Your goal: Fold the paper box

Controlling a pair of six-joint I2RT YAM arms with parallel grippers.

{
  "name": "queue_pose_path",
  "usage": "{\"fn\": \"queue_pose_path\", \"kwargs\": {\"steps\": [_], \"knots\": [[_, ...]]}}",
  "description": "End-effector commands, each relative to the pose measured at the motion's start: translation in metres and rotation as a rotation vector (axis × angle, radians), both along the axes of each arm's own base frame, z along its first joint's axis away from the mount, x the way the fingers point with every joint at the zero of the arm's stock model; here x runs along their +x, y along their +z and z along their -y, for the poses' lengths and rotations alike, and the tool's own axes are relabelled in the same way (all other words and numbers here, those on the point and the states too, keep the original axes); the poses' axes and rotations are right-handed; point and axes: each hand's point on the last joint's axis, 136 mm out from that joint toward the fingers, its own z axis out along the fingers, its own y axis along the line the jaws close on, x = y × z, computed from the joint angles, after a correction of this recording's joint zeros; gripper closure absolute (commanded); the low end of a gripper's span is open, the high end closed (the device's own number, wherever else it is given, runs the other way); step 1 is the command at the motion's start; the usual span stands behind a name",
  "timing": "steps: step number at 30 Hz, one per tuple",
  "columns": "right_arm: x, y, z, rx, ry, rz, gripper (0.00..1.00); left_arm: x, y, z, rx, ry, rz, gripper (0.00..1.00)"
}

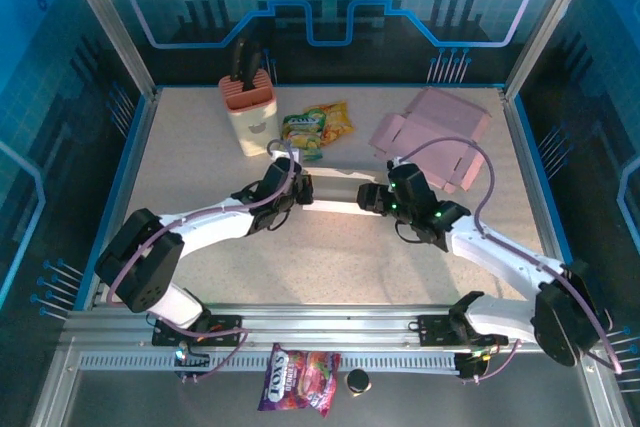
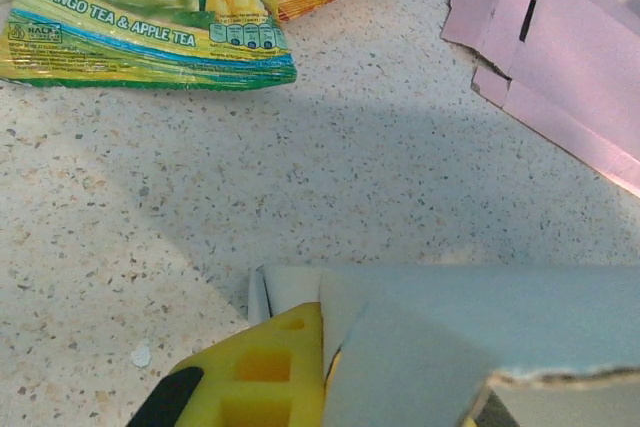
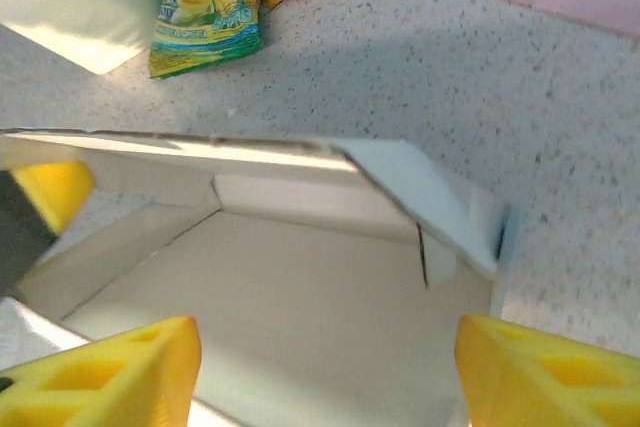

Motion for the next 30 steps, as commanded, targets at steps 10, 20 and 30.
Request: {"fn": "queue_pose_path", "kwargs": {"steps": [10, 20, 30], "knots": [[-0.045, 0.040, 0.016, 0.141, -0.055, -0.132, 0.20, -0.019, -0.018, -0.011, 0.121, 0.036, -0.019, 1.00], [-0.014, 0.108, 0.032, 0.345, -0.279, -0.146, 0.31, -0.026, -0.020, -0.012, 0.144, 0.038, -0.001, 1.00], [0.025, 0.067, 0.042, 0.347, -0.286, -0.529, 0.38, -0.031, -0.021, -0.010, 0.149, 0.026, 0.011, 1.00]]}}
